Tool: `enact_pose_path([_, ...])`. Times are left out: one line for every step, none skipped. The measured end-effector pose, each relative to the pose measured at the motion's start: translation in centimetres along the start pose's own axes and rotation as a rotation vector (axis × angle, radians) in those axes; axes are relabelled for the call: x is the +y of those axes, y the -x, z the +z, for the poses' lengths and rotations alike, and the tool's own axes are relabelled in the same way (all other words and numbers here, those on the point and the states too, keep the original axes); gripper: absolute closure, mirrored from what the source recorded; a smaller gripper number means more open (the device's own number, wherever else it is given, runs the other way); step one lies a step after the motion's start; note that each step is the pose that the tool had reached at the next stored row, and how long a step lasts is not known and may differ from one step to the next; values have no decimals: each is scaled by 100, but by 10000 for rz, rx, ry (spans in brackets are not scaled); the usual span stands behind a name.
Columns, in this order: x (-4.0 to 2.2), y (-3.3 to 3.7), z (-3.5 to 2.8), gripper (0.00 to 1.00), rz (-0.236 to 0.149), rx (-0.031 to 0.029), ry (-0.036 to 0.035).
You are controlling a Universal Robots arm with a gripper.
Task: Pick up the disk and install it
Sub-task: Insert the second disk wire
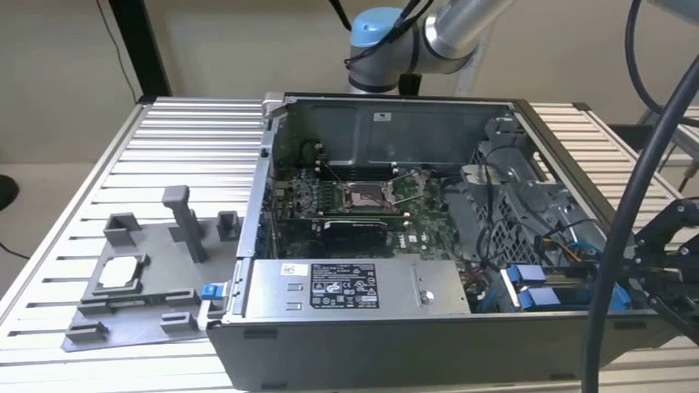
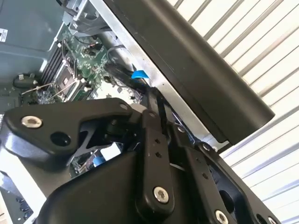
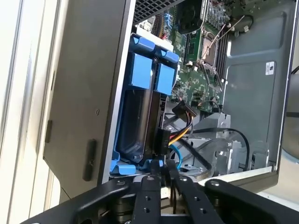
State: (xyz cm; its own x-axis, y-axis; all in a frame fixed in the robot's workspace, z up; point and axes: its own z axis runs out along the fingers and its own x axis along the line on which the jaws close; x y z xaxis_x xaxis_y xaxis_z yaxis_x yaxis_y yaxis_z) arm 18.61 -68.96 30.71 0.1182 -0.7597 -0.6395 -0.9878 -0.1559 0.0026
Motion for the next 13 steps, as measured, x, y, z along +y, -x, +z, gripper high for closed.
enact_pose_path([2,1,-1,0,0,-4,0])
enact_pose_path([4,4,-3,0,-1,-11,-1])
enact_pose_path([6,10,-10,0,-1,-19,-2])
enact_pose_path([8,18,-19,0,-2,-29,-4])
enact_pose_path([9,32,-36,0,-4,-47,-5])
enact_pose_path([9,50,-57,0,-6,-65,-7])
enact_pose_path([10,64,-79,0,-9,-98,-10])
enact_pose_path([10,62,-89,0,-14,-150,-17])
enact_pose_path([10,55,-91,0,-15,-163,-18])
enact_pose_path([8,45,-97,0,-15,-164,-19])
enact_pose_path([4,28,-112,0,-18,-183,-20])
enact_pose_path([0,12,-123,0,-24,-241,-28])
enact_pose_path([-1,2,-135,0,-29,-308,-36])
